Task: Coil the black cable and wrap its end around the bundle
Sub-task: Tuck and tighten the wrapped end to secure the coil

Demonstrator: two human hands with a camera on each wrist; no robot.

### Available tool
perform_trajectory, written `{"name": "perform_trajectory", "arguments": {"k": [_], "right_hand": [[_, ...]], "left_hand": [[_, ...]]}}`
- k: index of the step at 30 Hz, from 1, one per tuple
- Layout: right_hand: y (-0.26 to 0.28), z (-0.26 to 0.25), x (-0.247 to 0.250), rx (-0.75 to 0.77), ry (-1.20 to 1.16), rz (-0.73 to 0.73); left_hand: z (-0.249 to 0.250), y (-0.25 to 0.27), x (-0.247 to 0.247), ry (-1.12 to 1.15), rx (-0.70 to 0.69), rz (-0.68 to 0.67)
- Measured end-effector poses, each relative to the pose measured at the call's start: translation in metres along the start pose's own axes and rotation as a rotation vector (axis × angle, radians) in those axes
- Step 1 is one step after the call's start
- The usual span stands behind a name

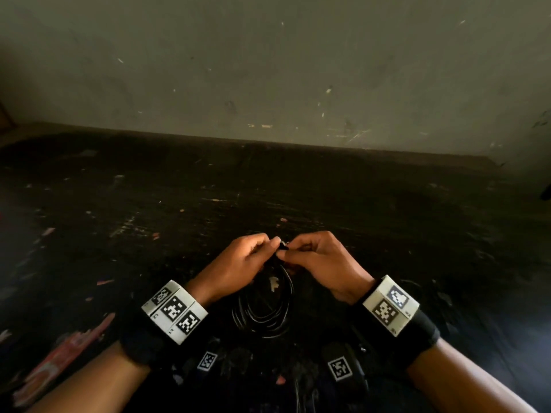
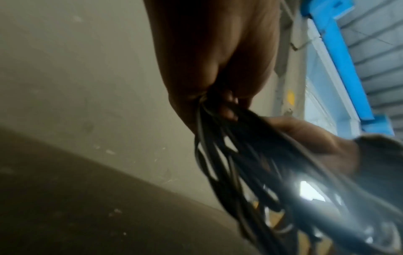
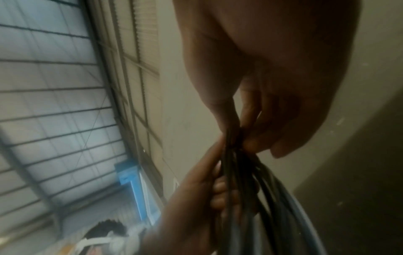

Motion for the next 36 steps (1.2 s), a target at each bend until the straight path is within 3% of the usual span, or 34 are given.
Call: {"name": "perform_trajectory", "arguments": {"k": [4, 7, 9, 12, 15, 20, 23, 29, 36], "right_hand": [[-0.002, 0.008, 0.016, -0.027, -0.06, 0.199], [-0.002, 0.014, 0.029, -0.068, -0.168, 0.304], [-0.001, 0.019, 0.031, -0.096, -0.241, 0.282], [-0.001, 0.032, 0.022, -0.164, -0.272, 0.186], [-0.005, 0.048, 0.003, -0.217, -0.229, 0.053], [-0.019, 0.064, -0.053, -0.201, -0.174, -0.207], [-0.029, 0.073, -0.096, -0.181, -0.129, -0.323], [-0.041, 0.087, -0.174, -0.144, 0.012, -0.562], [-0.046, 0.1, -0.245, 0.034, 0.491, -0.815]], "left_hand": [[-0.026, 0.001, 0.003, 0.324, 0.119, 0.038], [-0.051, 0.006, 0.0, 0.678, 0.283, 0.02], [-0.059, 0.008, -0.003, 0.982, 0.376, 0.009], [-0.065, 0.007, 0.002, 1.197, 0.403, 0.053], [-0.075, 0.009, 0.019, 1.144, 0.425, 0.172], [-0.111, 0.032, 0.061, 0.848, 0.536, 0.576], [-0.132, 0.058, 0.086, 0.828, 0.531, 0.716], [-0.177, 0.122, 0.137, 0.783, 0.512, 0.833], [-0.219, 0.184, 0.184, 0.78, 0.689, 0.969]]}}
Point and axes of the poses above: each hand's wrist, its own y-axis away from the middle knuckle, its own x-axis out of the back of the hand, z = x × y, the point moved 6 cm from there along -y, towards the middle knuckle, and after that the axes turned 10 degrees about x, right-handed, at the moved point
